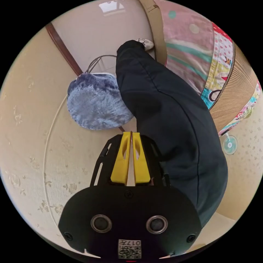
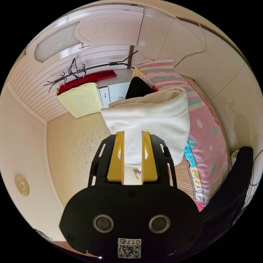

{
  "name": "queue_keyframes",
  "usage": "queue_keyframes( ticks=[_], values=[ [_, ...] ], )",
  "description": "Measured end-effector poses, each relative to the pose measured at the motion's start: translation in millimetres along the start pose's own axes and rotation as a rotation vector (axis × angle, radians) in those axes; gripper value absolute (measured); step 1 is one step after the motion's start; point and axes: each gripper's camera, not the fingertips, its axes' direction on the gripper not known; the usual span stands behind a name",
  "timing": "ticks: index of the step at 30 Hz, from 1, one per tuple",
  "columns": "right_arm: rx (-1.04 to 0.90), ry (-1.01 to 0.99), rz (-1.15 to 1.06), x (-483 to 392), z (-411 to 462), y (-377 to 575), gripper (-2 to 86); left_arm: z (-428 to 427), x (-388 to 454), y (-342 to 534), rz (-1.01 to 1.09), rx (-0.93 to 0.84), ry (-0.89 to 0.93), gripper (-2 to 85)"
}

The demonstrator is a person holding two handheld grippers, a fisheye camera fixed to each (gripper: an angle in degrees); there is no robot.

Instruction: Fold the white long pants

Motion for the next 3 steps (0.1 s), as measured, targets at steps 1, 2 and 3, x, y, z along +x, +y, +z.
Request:
queue_keyframes(
  ticks=[1,2,3],
  values=[
    [-0.002,-0.005,0.007,5,-6,-4,12.2,-3,0,0,0.001,0.011,-0.005,-1.0],
    [-0.015,-0.023,0.023,11,-9,-9,13.6,-6,2,-1,0.011,0.022,-0.009,-1.0],
    [-0.022,-0.032,0.037,15,-10,-12,14.1,-14,10,-1,0.046,0.046,-0.02,-1.0]
  ],
)
